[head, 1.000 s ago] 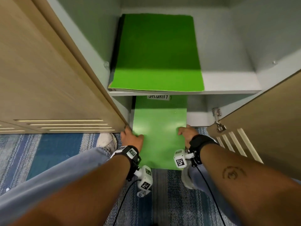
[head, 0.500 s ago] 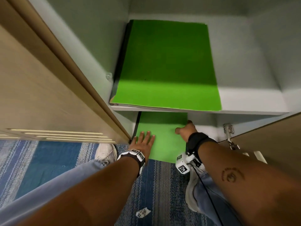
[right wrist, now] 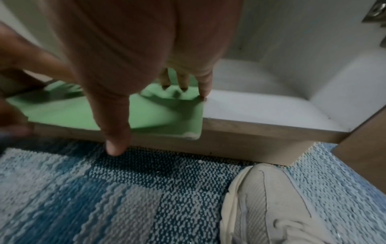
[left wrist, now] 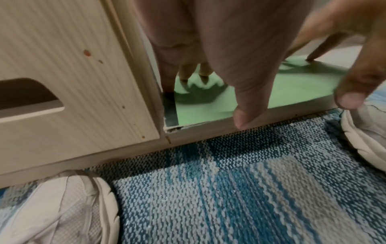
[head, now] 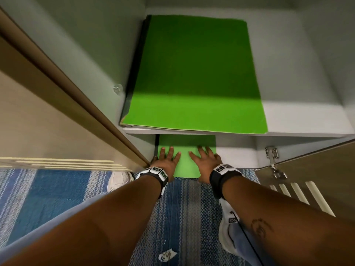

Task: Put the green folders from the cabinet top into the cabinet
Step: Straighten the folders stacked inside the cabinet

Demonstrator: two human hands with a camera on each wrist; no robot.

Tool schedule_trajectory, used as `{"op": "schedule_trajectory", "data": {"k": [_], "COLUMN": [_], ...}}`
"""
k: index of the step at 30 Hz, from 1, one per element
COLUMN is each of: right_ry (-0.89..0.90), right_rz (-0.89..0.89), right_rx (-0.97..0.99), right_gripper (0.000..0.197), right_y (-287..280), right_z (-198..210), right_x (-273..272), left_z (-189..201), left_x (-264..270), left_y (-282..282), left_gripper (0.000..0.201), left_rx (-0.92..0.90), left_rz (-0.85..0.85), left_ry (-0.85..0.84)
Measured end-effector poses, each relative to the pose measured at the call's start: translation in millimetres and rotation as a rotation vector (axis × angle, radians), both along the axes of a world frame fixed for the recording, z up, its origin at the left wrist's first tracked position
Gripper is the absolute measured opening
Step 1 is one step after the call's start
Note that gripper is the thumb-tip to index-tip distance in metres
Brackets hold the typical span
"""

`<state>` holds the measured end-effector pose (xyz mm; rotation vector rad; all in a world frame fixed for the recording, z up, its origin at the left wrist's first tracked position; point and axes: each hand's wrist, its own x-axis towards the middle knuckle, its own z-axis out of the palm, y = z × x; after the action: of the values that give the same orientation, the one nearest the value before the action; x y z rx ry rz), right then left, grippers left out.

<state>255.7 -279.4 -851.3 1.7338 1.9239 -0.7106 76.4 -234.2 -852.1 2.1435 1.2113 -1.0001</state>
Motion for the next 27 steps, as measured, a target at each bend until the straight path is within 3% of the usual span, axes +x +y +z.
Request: {"op": "schedule_trajectory", "data": {"k": [17, 24, 27], "right_ry": [-0.075, -0.084, -0.072], "right_rz": [0.148, 0.225, 0.268], "right_rx": [0.022, -0.012, -0.026], "right_gripper": [0.106, 0.097, 0.114], "right_y": [37.1, 38.0, 41.8], "right_z": [4.9, 9.8, 11.5], "right_x": [5.3, 6.8, 11.3], "left_z": [2.0, 6.9, 14.1], "left_x": [1.5, 4.9, 6.1], "left_y": [22.9, 27.3, 26.8], "left_gripper": [0.083, 0.09, 0.096], "left_rx": [0.117, 0.098, 0.099], "left_rz": [-0.073, -0.059, -0.085], "left_ry": [-0.03, -0.022, 0.001]}}
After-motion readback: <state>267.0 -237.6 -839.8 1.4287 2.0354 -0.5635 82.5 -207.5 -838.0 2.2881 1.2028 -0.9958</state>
